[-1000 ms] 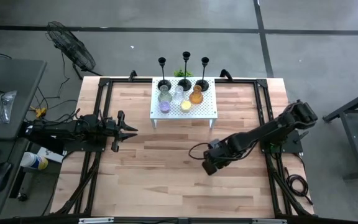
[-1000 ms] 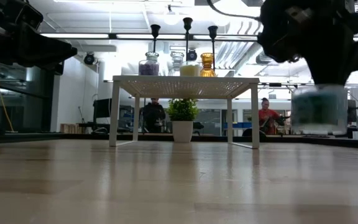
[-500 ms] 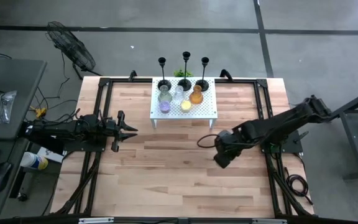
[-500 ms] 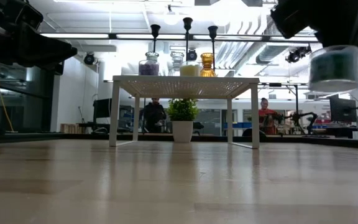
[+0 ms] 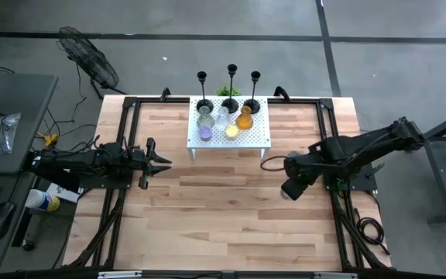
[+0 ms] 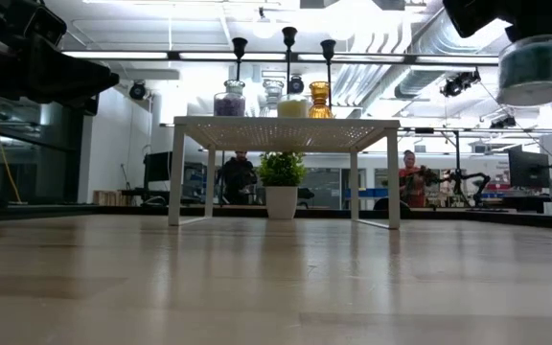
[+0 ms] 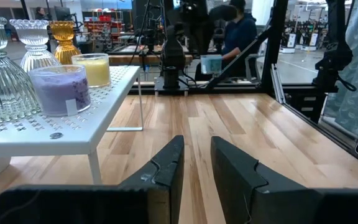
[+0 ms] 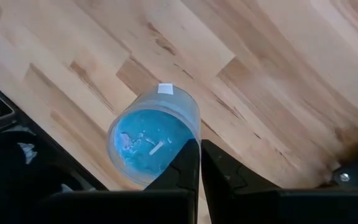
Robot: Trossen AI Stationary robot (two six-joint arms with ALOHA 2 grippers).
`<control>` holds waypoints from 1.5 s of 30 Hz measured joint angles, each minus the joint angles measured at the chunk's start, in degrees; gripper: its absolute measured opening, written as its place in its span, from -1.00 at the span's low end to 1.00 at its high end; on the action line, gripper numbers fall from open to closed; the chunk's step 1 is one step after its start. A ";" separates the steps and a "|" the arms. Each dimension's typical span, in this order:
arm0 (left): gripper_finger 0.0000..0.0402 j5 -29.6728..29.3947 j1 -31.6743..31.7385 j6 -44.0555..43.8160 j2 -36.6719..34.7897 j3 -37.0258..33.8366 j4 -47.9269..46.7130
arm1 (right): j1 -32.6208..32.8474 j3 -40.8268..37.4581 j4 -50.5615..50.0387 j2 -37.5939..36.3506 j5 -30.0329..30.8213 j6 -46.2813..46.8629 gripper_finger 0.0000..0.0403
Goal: Pick & Place candle stick holders
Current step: Put the blue scented candle on the shelf aligned with the yellow scented candle
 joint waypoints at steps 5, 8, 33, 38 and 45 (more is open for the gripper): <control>-0.62 0.00 0.00 0.00 0.00 0.00 0.00 | -3.80 0.00 -1.90 -2.68 0.05 -0.90 -0.98; -0.62 0.00 0.00 0.00 0.00 0.00 0.00 | -6.49 0.00 -2.02 -4.12 -0.46 -2.06 -0.98; -0.62 -0.01 0.00 0.00 0.01 0.00 0.00 | -24.97 12.64 -15.52 -5.42 1.19 -36.25 -0.98; -0.62 0.00 0.00 0.00 0.00 0.00 0.00 | -26.80 13.63 -15.50 -5.40 0.51 -42.02 -0.98; -0.62 0.00 0.00 0.00 0.00 0.00 0.00 | -28.68 15.47 -15.49 -4.59 0.00 -48.53 -0.98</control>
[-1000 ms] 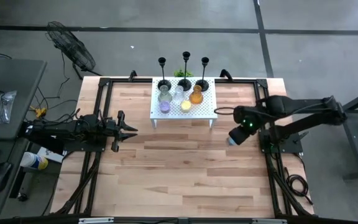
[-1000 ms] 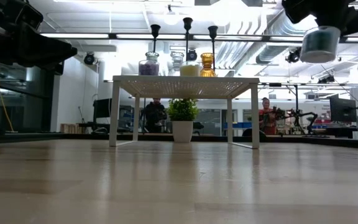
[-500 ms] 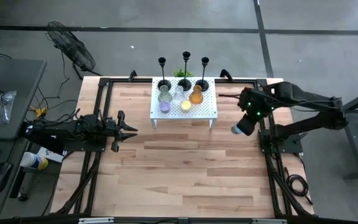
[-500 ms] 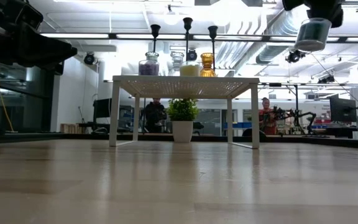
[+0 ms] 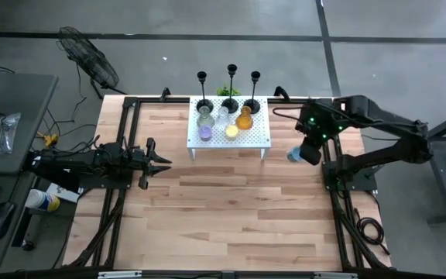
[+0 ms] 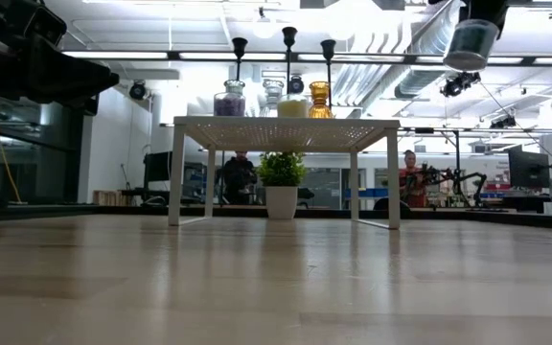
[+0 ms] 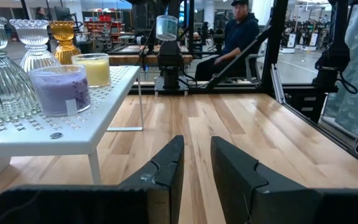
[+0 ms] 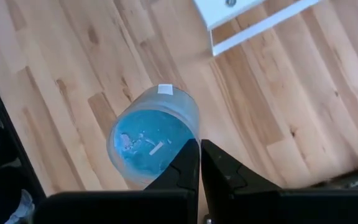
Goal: Pick & Place candle stick holders
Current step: Put the blue scented candle on the shelf aligned with the yellow scented candle
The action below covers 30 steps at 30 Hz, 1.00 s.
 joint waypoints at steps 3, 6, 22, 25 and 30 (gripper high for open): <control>-0.62 0.00 0.00 0.00 0.00 0.00 0.00 | -0.99 1.76 -0.04 0.92 0.07 -2.16 -0.98; -0.62 0.00 0.00 0.00 0.00 0.00 0.00 | -1.78 3.28 0.06 2.33 0.08 -3.98 -0.98; -0.62 0.00 0.00 0.00 0.02 0.00 0.00 | -2.84 10.29 0.01 11.25 0.09 -10.22 -0.98; -0.62 0.00 0.00 0.00 0.00 0.00 0.00 | -3.66 12.30 -0.35 13.70 0.25 -11.58 -0.98; -0.62 0.00 0.00 0.00 0.00 0.00 0.00 | -4.66 16.24 -1.73 17.99 3.66 -13.85 -0.98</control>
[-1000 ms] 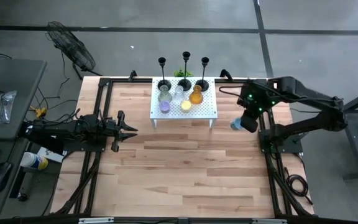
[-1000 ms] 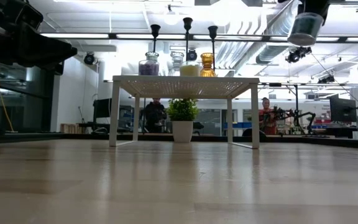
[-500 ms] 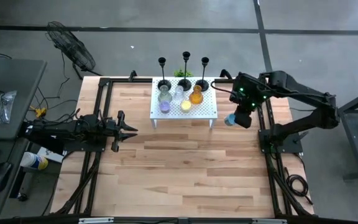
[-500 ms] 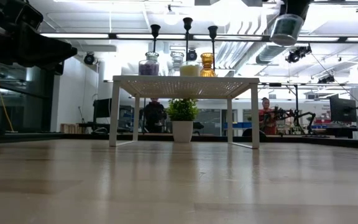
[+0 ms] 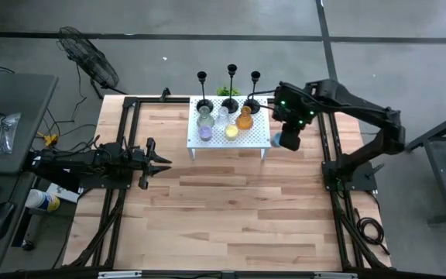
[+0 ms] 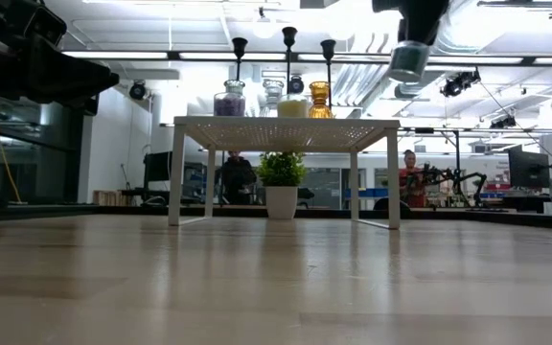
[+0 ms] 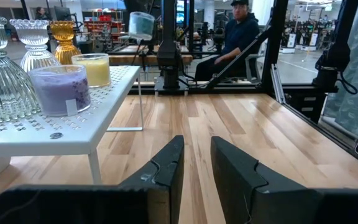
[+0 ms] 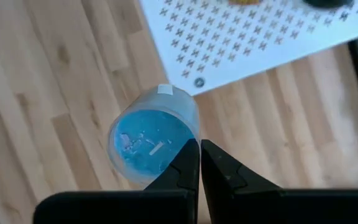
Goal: Pick & Place candle stick holders
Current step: Put the blue scented candle on the shelf aligned with the yellow scented candle
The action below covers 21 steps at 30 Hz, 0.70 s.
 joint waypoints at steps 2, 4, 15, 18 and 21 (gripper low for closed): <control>-0.62 -0.01 0.00 -0.01 0.01 0.00 0.00 | 0.00 1.09 -0.09 1.60 0.58 -1.30 -0.98; -0.62 0.00 0.00 0.00 0.01 0.00 0.00 | 0.02 2.04 -0.05 3.07 0.60 -2.78 -0.98; -0.62 0.00 0.00 0.00 0.02 0.00 0.00 | -2.27 6.71 0.74 11.58 0.86 -8.61 -0.98; -0.62 0.00 0.00 0.00 0.02 0.00 0.00 | -2.43 6.92 2.20 12.74 0.79 -10.08 -0.98; -0.62 0.00 0.00 0.00 0.01 0.00 0.00 | -2.43 6.93 3.88 13.67 0.88 -11.19 -0.98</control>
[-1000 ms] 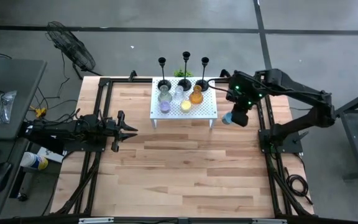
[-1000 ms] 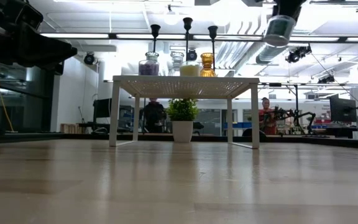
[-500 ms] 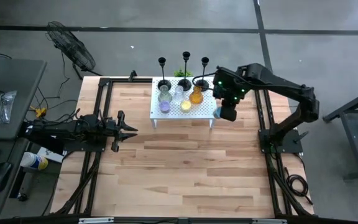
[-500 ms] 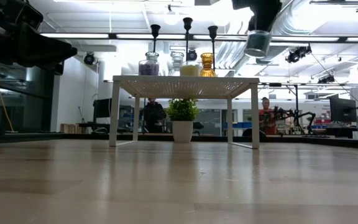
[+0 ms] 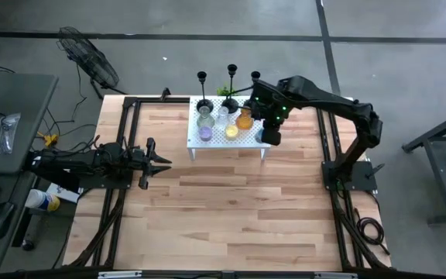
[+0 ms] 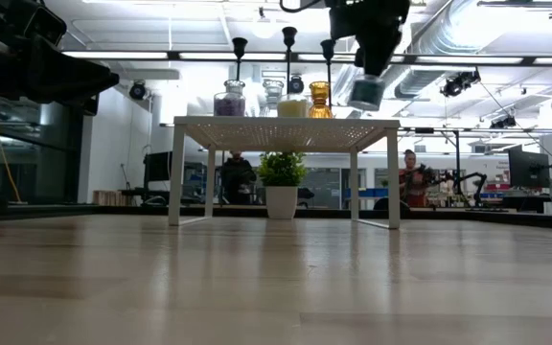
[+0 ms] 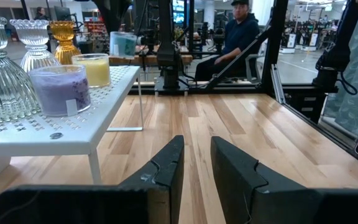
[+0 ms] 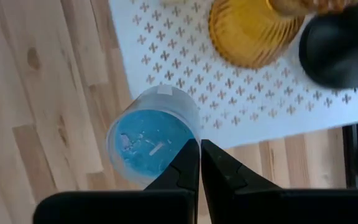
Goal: Pick & Place candle stick holders
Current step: Put the blue scented candle on the shelf aligned with the yellow scented candle
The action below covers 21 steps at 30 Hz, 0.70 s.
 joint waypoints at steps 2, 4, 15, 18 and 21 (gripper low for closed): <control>-0.62 0.00 0.00 0.00 0.00 0.00 0.00 | 0.00 0.00 1.19 0.27 0.10 -0.01 -0.98; -0.62 -0.02 0.00 0.00 -0.01 0.00 0.00 | 0.02 0.00 2.11 0.67 0.04 0.01 -0.98; -0.62 0.00 0.00 0.00 0.01 0.00 0.00 | 0.09 -0.02 2.98 2.06 -0.13 2.68 -0.98; -0.62 0.00 0.00 0.00 -0.01 0.00 0.00 | 0.05 0.02 3.18 2.05 -0.15 3.48 -0.98; -0.62 0.00 0.00 0.00 -0.01 0.00 0.00 | 0.04 0.63 3.94 2.05 -0.14 3.72 -0.98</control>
